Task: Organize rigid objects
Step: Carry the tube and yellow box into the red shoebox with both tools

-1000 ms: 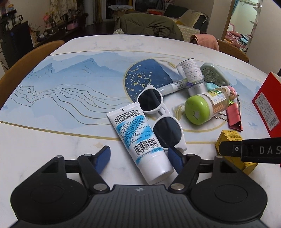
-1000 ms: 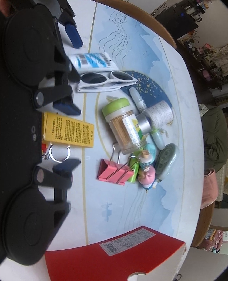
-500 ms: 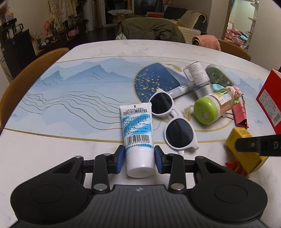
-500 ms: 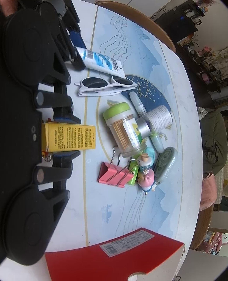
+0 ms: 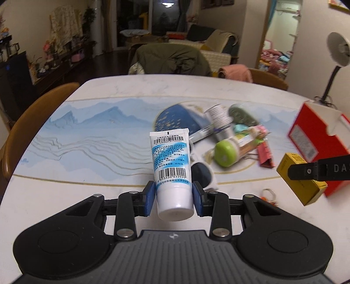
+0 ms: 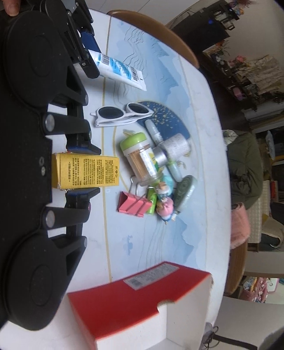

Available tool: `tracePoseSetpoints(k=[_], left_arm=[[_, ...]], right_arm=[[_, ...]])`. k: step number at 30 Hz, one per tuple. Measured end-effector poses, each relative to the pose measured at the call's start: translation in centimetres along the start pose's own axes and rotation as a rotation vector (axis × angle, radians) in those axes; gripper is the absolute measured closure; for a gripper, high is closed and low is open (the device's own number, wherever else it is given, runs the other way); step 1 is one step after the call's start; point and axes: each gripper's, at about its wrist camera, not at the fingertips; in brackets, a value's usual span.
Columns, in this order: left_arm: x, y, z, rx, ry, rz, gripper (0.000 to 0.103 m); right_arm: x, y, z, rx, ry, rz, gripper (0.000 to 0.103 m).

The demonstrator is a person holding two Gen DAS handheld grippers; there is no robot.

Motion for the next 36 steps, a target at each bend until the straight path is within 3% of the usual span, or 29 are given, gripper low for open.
tracePoseSetpoints(k=[11, 20, 36], left_arm=[[2.0, -4.6, 5.1, -0.176, -0.036, -0.133, 0.068], [4.0, -9.6, 6.1, -0.28, -0.039, -0.239, 0.068], [7.6, -22.7, 1.9, -0.314, -0.002, -0.309, 0.068]], right_arm=[[-0.2, -1.9, 6.3, -0.045, -0.095, -0.05, 0.074], [1.0, -5.1, 8.7, -0.082, -0.148, -0.088, 0.074], [4.4, -18.4, 8.5, -0.142, -0.172, -0.135, 0.074]])
Point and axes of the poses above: each gripper's, at about its wrist camera, not at the fingertips, and z roughly against the way its jaws point, y to its left, x to its top, and after that the axes turned 3 degrees about y, right-handed
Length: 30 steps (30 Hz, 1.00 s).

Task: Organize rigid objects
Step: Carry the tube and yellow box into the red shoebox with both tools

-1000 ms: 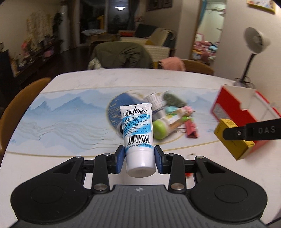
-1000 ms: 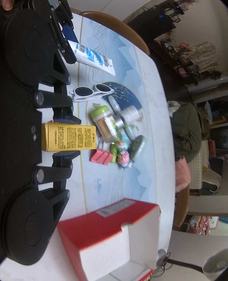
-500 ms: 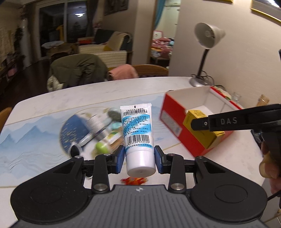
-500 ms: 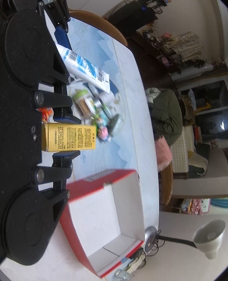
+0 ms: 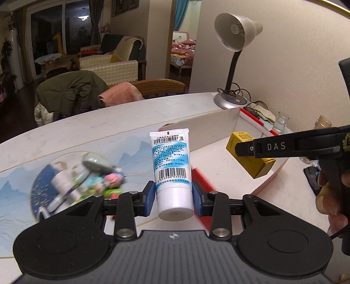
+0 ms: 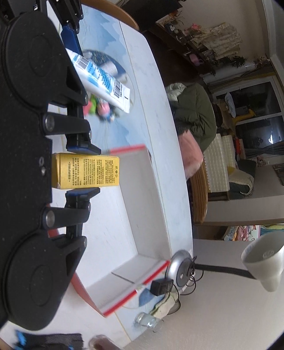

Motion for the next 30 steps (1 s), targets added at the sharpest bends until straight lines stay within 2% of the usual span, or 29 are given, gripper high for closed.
tracePoseSetpoints(k=[12, 19, 30], left_arm=[[5.2, -7.1, -8.6, 0.0, 0.099, -0.052, 0.068], [7.1, -9.2, -13.9, -0.029, 0.181, -0.065, 0.068], [9.0, -10.8, -20.9, -0.063, 0.293, -0.118, 0.068]], right_arm=[[2.1, -9.6, -4.1, -0.03, 0.047, 0.037, 0.074], [2.2, -12.2, -7.0, -0.011, 0.099, 0.104, 0.074], [1.9, -13.7, -10.9, 0.016, 0.204, 0.224, 0.075]])
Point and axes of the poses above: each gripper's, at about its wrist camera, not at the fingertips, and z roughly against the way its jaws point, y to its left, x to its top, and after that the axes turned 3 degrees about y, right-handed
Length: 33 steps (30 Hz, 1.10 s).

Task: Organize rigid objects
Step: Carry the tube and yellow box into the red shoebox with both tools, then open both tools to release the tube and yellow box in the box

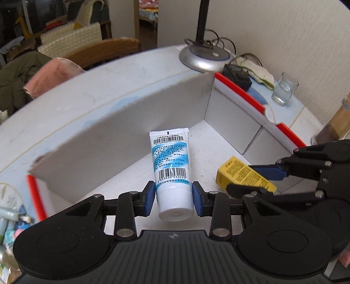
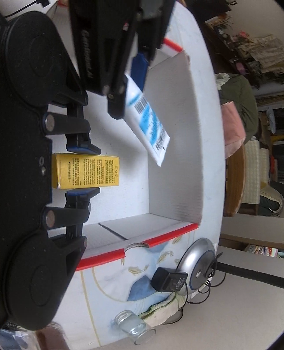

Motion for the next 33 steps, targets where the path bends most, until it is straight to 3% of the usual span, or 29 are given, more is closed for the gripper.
tracePoseSetpoints(k=[11, 19, 25, 26, 28, 33], left_arm=[[0.1, 0.4, -3.6, -0.029, 0.118, -0.002, 0.068], [-0.3, 0.9, -5.0, -0.027, 0.194, 0.034, 0.067], [-0.2, 1.0, -4.4, -0.03, 0.181, 0.036, 0.065], [-0.1, 1.0, -4.2, -0.035, 0.176, 0.041, 0.058], [-0.1, 0.9, -3.4, -0.023, 0.147, 0.045, 0.054], [-0.1, 1.1, -1.2, -0.01, 0.089, 0.044, 0.053]], right_arm=[[-0.4, 0.2, -2.7, 0.02, 0.117, 0.073, 0.074], [-0.3, 0.3, -3.1, 0.029, 0.146, 0.074, 0.072], [-0.2, 0.0, -2.7, 0.04, 0.135, 0.065, 0.066], [-0.2, 0.0, -2.5, 0.04, 0.13, 0.065, 0.061], [-0.3, -0.1, -2.2, 0.047, 0.121, 0.06, 0.053], [-0.2, -0.1, -1.2, 0.05, 0.094, 0.054, 0.052]])
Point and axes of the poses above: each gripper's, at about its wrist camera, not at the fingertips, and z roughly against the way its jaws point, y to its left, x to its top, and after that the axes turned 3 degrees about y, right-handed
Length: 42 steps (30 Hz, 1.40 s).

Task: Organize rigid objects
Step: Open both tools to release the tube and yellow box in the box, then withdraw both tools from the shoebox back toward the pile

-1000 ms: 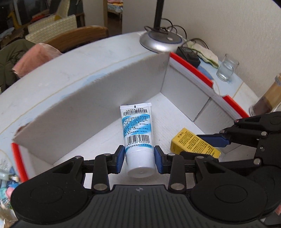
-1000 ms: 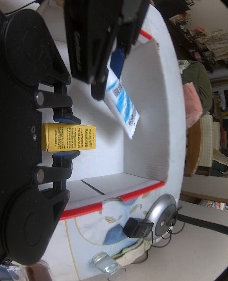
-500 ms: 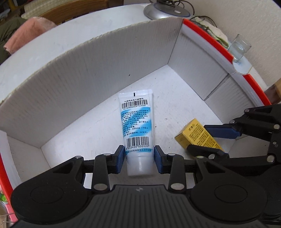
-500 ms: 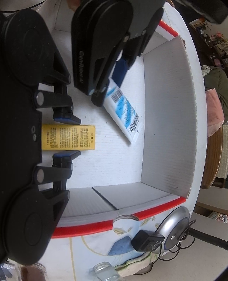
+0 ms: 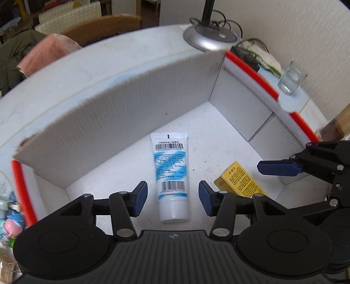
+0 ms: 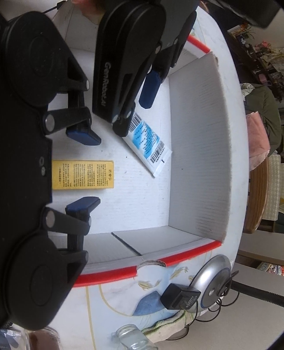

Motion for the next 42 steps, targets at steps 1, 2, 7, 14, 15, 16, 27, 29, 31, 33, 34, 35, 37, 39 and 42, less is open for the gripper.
tracePoseSetpoints(k=[1, 2, 7, 14, 15, 16, 27, 29, 31, 33, 34, 35, 37, 39, 42], left_arm=[[-0.1, 0.0, 0.4, 0.003, -0.01, -0.002, 0.053], [-0.3, 0.0, 0.8, 0.005, -0.02, -0.002, 0.053], [-1.3, 0.3, 3.1, 0.015, -0.067, 0.008, 0.052], [-3.4, 1.1, 6.6, 0.043, -0.145, 0.023, 0.052], [-3.7, 1.2, 7.1, 0.05, -0.154, 0.023, 0.052], [-4.0, 1.3, 7.6, 0.056, -0.163, 0.022, 0.052], [-8.4, 3.4, 12.9, 0.066, -0.267, 0.022, 0.052], [-9.5, 3.9, 13.8, 0.072, -0.285, 0.018, 0.052], [-10.6, 4.6, 14.8, 0.073, -0.297, 0.021, 0.05], [-11.7, 5.3, 15.6, 0.067, -0.309, 0.025, 0.044], [-12.3, 5.7, 16.1, 0.063, -0.317, 0.027, 0.044], [-12.9, 6.1, 16.5, 0.063, -0.324, 0.028, 0.044], [-14.0, 6.8, 17.4, 0.072, -0.338, 0.032, 0.044], [-15.1, 7.5, 18.2, 0.078, -0.351, 0.032, 0.042], [-16.6, 8.8, 19.4, 0.077, -0.373, 0.042, 0.039]], right_arm=[[0.0, 0.1, 0.3, 0.0, -0.006, 0.002, 0.052], [-0.1, 0.2, 0.6, 0.002, -0.013, 0.004, 0.051], [0.0, 0.7, 2.3, 0.009, -0.053, 0.014, 0.049], [-0.5, 2.0, 4.5, 0.027, -0.104, 0.023, 0.046], [-0.5, 2.2, 4.8, 0.028, -0.111, 0.023, 0.045], [-0.6, 2.4, 5.0, 0.031, -0.116, 0.021, 0.045], [-1.8, 5.7, 8.6, 0.057, -0.212, -0.001, 0.04], [-2.1, 6.5, 9.2, 0.059, -0.228, -0.008, 0.039], [-2.4, 7.3, 9.8, 0.059, -0.243, -0.014, 0.039], [-2.8, 8.2, 10.3, 0.069, -0.254, -0.031, 0.038], [-3.0, 8.6, 10.5, 0.071, -0.261, -0.038, 0.038], [-3.2, 9.1, 10.7, 0.071, -0.27, -0.045, 0.038], [-3.5, 10.0, 11.1, 0.073, -0.287, -0.058, 0.035], [-3.9, 11.0, 11.5, 0.08, -0.307, -0.071, 0.029], [-4.2, 12.4, 12.2, 0.082, -0.335, -0.085, 0.026]])
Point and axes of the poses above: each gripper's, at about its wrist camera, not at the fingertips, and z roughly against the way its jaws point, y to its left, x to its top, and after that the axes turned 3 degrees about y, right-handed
